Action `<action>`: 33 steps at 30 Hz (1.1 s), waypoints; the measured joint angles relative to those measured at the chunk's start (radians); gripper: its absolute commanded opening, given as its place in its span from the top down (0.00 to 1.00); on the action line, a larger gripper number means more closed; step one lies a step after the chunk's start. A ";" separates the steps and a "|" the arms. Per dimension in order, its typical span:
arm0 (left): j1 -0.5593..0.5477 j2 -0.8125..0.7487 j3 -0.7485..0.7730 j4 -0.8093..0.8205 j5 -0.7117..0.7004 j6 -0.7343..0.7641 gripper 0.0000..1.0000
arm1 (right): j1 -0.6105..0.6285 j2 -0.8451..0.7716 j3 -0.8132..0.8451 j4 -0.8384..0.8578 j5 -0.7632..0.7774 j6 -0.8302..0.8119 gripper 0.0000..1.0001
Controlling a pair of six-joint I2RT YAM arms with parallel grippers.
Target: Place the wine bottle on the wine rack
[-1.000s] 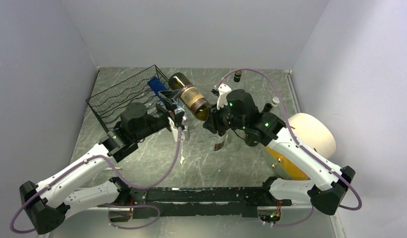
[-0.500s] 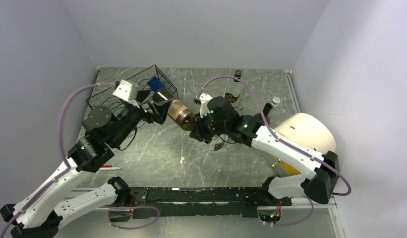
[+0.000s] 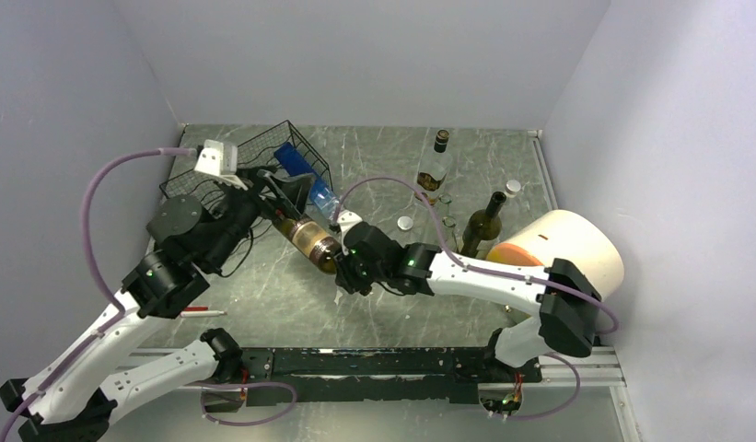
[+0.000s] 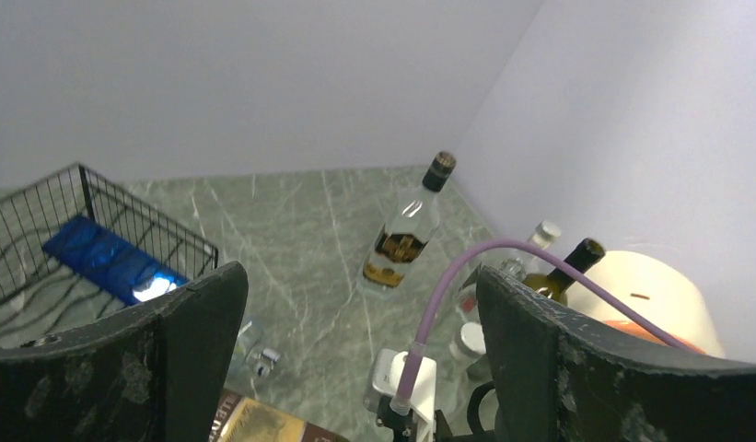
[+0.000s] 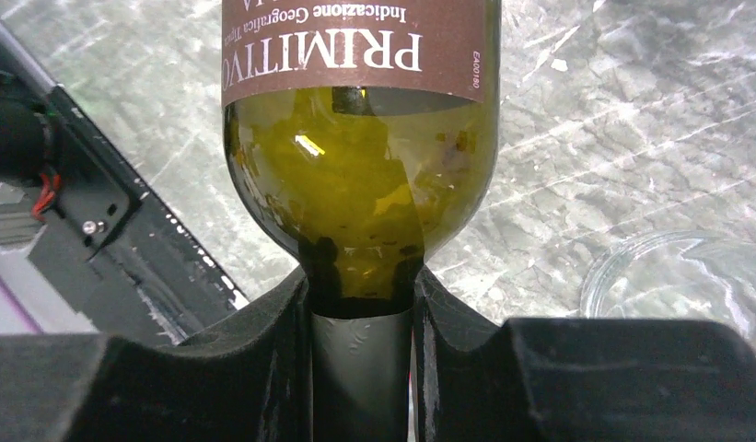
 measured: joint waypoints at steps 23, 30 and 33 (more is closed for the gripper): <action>0.000 -0.031 -0.058 -0.055 -0.098 -0.074 0.02 | 0.051 0.323 0.073 0.167 0.164 0.050 1.00; 0.000 -0.045 -0.058 -0.080 -0.107 -0.063 0.02 | 0.051 0.407 0.175 0.183 0.183 0.050 1.00; 0.000 -0.051 -0.058 -0.088 -0.113 -0.050 0.02 | 0.051 0.449 0.216 0.183 0.196 0.050 1.00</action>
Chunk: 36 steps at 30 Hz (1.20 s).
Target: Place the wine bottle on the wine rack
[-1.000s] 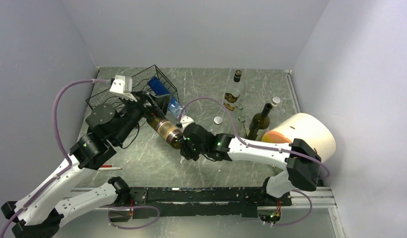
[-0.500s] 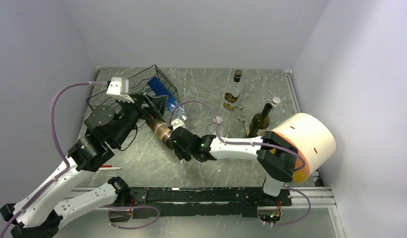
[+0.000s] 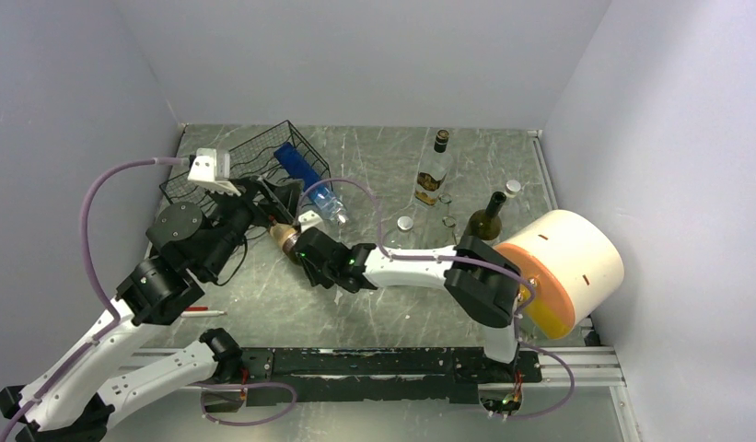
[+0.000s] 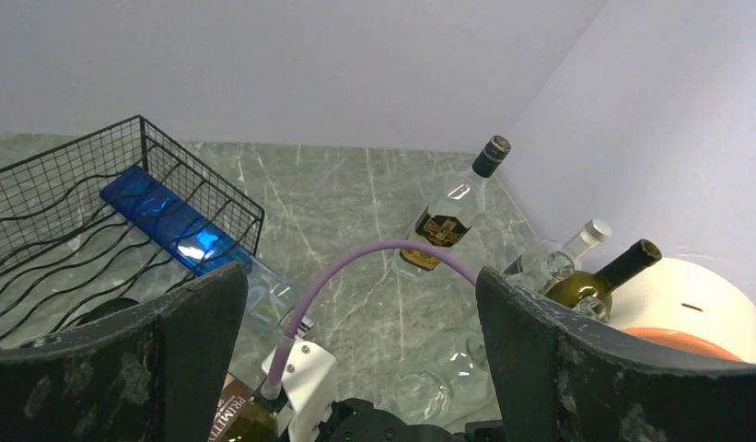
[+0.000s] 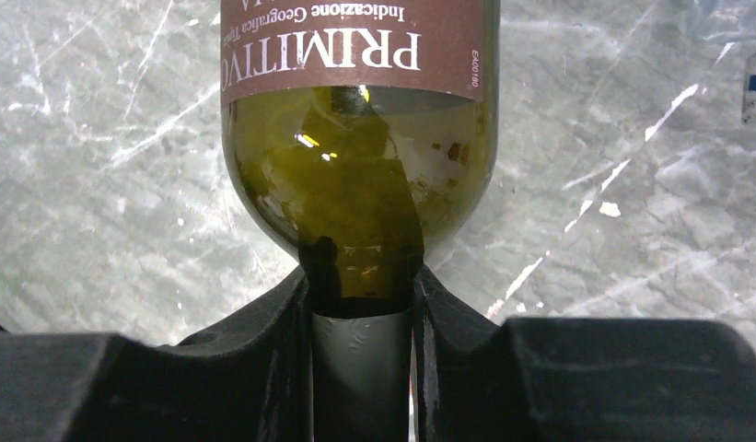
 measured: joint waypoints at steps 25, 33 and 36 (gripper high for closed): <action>0.000 -0.006 0.000 -0.041 -0.078 0.090 0.02 | -0.144 0.365 0.425 -0.025 -0.003 -0.131 0.78; 0.000 0.013 0.002 -0.027 -0.082 0.104 0.02 | -0.156 0.431 0.534 -0.051 -0.016 -0.158 0.49; 0.000 0.010 0.002 -0.018 -0.079 0.111 0.02 | -0.159 0.439 0.553 -0.042 -0.018 -0.160 0.35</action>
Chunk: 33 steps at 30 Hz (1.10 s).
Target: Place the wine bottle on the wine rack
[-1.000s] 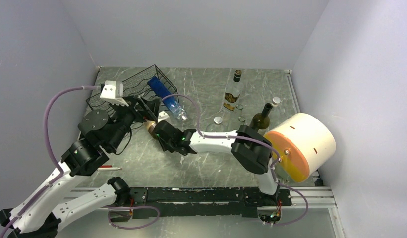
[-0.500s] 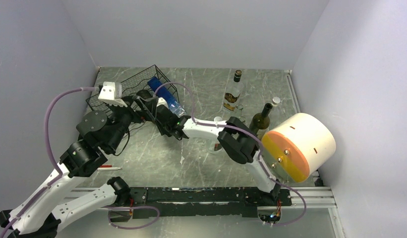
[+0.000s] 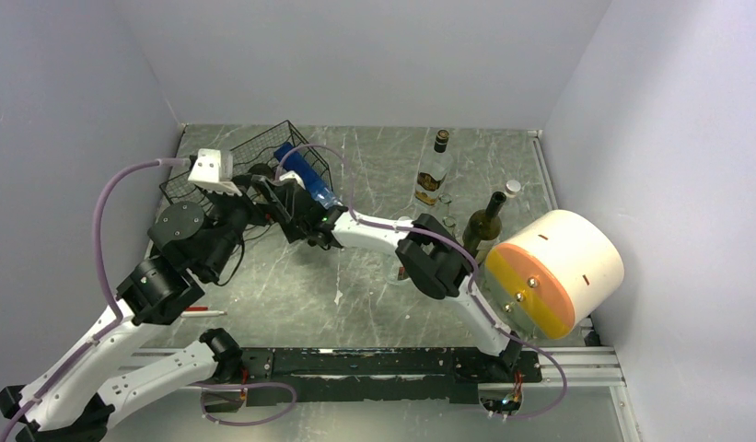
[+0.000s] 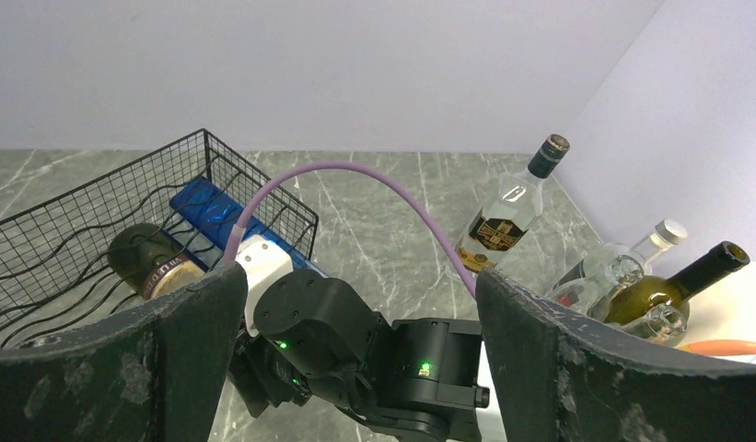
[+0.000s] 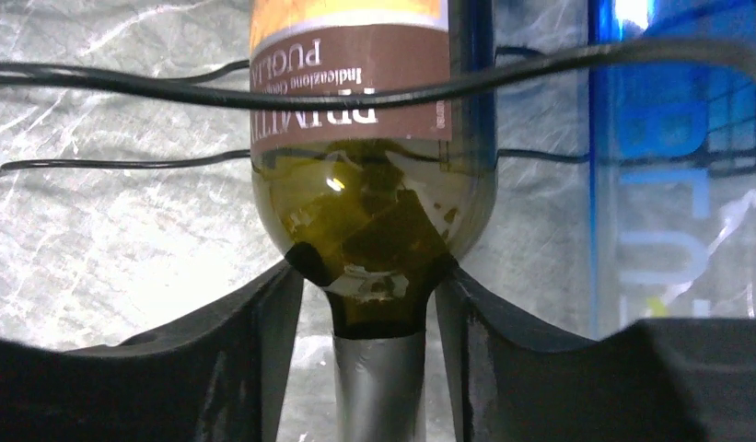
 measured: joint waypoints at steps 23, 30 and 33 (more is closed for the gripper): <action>0.000 0.056 0.018 -0.007 0.025 0.023 0.02 | -0.007 -0.270 -0.190 0.076 -0.035 0.029 0.16; 0.000 0.048 0.021 -0.006 0.037 0.024 0.02 | -0.013 -0.435 -0.331 0.103 -0.048 0.045 0.32; 0.000 0.047 0.021 -0.006 0.047 0.024 0.02 | -0.014 -0.445 -0.361 0.086 -0.080 0.043 0.39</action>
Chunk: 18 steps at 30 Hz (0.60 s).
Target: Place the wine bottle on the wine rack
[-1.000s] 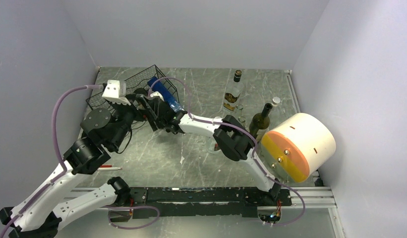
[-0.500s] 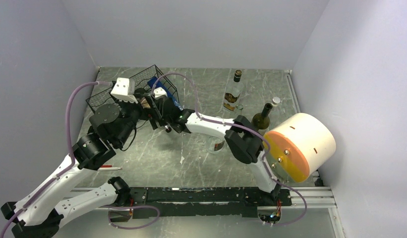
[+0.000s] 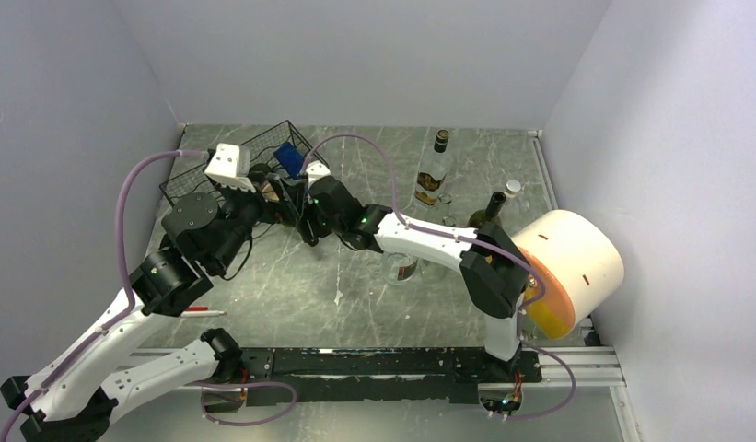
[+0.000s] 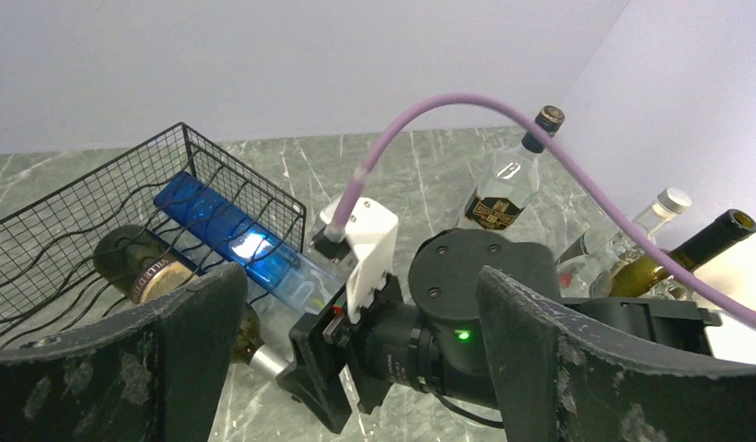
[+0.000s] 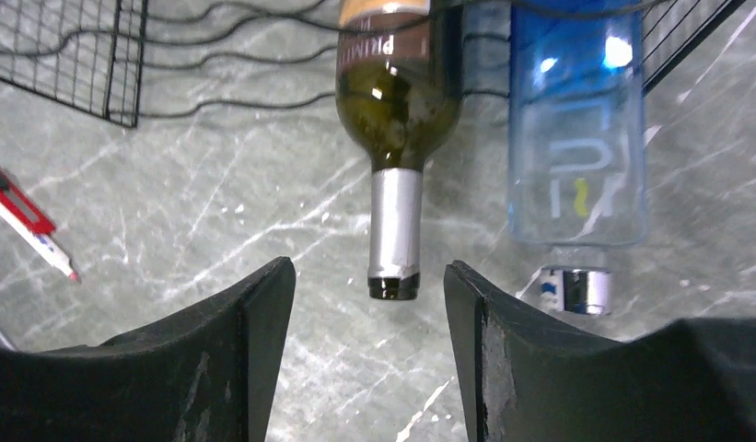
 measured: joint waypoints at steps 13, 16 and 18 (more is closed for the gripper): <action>0.000 0.040 0.004 0.004 0.021 0.014 0.02 | 0.000 0.105 0.003 -0.100 -0.066 0.003 0.76; 0.000 0.040 0.004 0.004 0.020 0.018 0.02 | 0.000 0.136 0.019 -0.114 -0.070 0.000 0.79; 0.000 0.041 0.004 0.004 0.020 0.019 0.02 | 0.000 0.155 0.029 -0.113 -0.073 0.000 0.80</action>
